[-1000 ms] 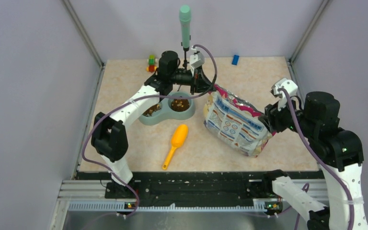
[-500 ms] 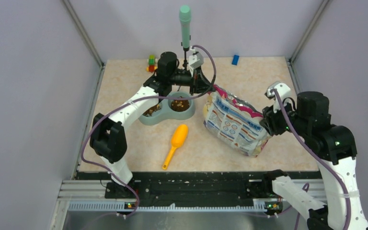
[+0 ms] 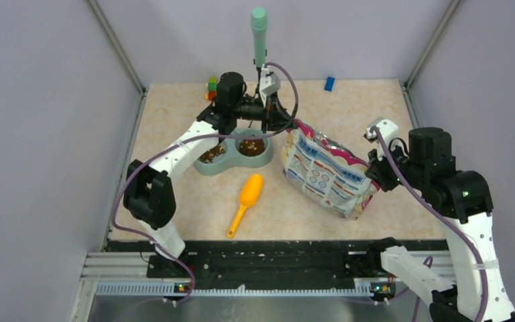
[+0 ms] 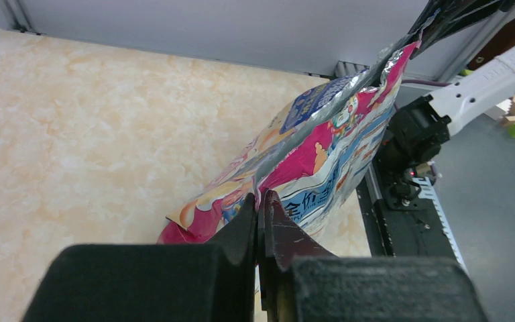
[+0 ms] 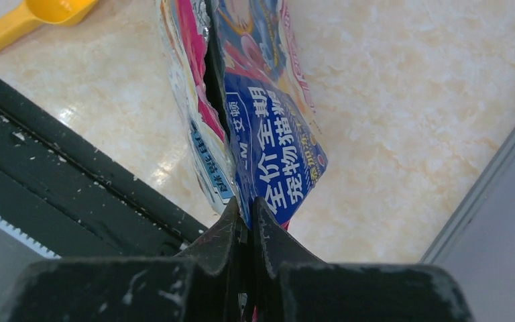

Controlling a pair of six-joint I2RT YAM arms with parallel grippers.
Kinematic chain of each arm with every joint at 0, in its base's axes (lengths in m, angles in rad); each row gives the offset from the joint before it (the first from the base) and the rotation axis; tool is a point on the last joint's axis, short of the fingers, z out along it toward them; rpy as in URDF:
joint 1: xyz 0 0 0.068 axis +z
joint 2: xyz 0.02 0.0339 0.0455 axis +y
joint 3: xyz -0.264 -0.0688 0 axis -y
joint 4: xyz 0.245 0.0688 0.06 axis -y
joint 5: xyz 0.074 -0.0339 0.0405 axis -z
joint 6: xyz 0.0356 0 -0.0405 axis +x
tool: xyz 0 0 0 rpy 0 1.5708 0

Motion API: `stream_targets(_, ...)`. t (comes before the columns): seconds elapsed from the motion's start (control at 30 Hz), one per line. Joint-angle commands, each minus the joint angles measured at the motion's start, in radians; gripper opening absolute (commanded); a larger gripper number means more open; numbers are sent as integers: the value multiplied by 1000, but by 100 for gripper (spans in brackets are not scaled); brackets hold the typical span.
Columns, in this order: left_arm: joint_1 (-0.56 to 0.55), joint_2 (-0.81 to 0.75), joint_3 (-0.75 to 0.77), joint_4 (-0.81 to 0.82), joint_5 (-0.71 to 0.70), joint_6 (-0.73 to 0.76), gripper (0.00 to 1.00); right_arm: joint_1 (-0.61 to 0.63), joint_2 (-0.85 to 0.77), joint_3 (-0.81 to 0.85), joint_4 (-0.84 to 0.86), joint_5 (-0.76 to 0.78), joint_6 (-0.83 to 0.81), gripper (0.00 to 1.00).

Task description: Serve the pet food

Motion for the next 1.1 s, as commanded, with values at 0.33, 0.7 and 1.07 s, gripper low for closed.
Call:
stream_targets(0.33,149,-242,-150,-262,-80,236,0,7,-51,-38,-146,-187,-138,0)
stream_targets(0.7,164,-294,-199,-419,-262,200,0,7,-12,-167,-173,-202,-176,0)
stream_targets(1.07,147,-371,-300,-263,-219,56,0,8,60,-50,-24,-405,-128,36)
